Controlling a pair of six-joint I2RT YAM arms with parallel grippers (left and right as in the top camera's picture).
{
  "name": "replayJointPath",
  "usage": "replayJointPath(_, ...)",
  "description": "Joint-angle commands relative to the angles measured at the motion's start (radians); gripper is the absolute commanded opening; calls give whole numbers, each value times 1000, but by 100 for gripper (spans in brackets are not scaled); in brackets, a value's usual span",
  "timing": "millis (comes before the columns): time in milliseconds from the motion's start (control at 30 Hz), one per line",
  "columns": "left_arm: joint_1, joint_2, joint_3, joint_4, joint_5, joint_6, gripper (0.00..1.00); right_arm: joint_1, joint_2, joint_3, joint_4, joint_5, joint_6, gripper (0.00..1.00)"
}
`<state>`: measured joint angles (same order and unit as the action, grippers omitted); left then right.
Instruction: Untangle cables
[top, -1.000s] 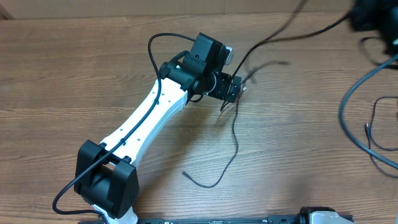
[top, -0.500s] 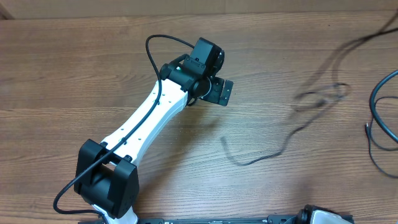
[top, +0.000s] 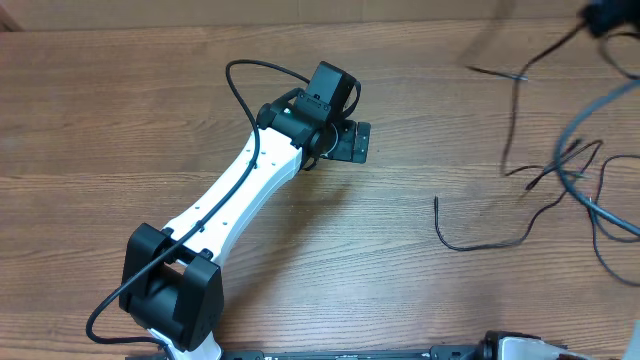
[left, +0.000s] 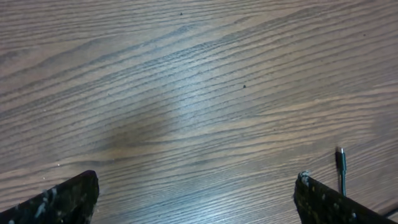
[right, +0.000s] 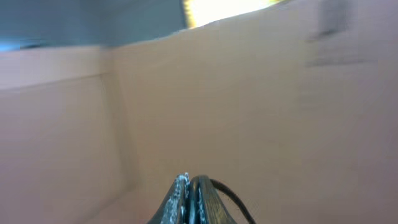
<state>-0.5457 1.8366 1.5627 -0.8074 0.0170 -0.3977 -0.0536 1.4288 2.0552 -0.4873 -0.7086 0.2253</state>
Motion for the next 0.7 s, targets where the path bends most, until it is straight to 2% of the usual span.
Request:
replayJointPath(0, 2, 7, -4, 0, -17, -37, 100, 74, 18, 24, 5, -157, -3, 4)
replayJointPath(100, 2, 7, -4, -5, -17, -37, 100, 85, 19, 24, -37, -80, -48, 4)
replayJointPath(267, 2, 7, -4, -8, -18, -37, 100, 55, 21, 24, -159, 352, -105, 4)
replayJointPath(467, 2, 7, -4, -7, -18, -37, 100, -24, 21, 24, -200, 723, -131, 4)
replayJointPath(533, 2, 7, -4, -7, -18, -37, 100, -50, 21, 24, -203, 788, -130, 4)
replayJointPath(667, 2, 7, -4, -7, -18, -37, 100, -71, 27, 23, -231, 749, -130, 4)
